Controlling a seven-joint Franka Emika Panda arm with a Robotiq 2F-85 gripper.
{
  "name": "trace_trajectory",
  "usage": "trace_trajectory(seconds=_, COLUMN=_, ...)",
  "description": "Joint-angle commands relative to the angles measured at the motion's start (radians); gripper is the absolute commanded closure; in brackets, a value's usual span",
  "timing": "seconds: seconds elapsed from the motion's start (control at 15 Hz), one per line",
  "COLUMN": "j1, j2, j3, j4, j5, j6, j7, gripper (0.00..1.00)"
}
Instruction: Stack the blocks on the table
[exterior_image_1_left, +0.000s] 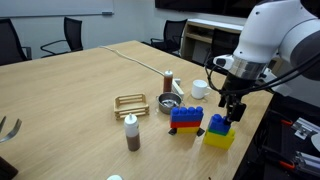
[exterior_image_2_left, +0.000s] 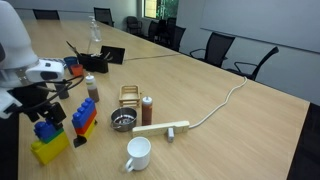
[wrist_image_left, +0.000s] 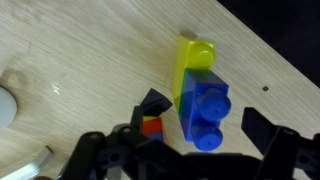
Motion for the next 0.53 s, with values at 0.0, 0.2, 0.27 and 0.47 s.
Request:
trace_trajectory(seconds=0.0, j1=-0.022, j2=0.07, j3=0.022, j4=0.042, j5=0.05, j6=0.0, j7=-0.078, gripper=0.0)
trace_trajectory(seconds=0.2, j1=-0.031, j2=0.116, j3=0.038, j4=0.064, j5=0.112, j6=0.0, j7=-0.147, gripper=0.0)
trace_trajectory(seconds=0.27, j1=-0.036, j2=0.127, j3=0.043, j4=0.069, j5=0.124, j6=-0.006, j7=-0.162, gripper=0.0)
trace_trajectory(seconds=0.47, j1=-0.049, j2=0.152, j3=0.053, j4=0.08, j5=0.119, j6=-0.007, j7=-0.168, gripper=0.0)
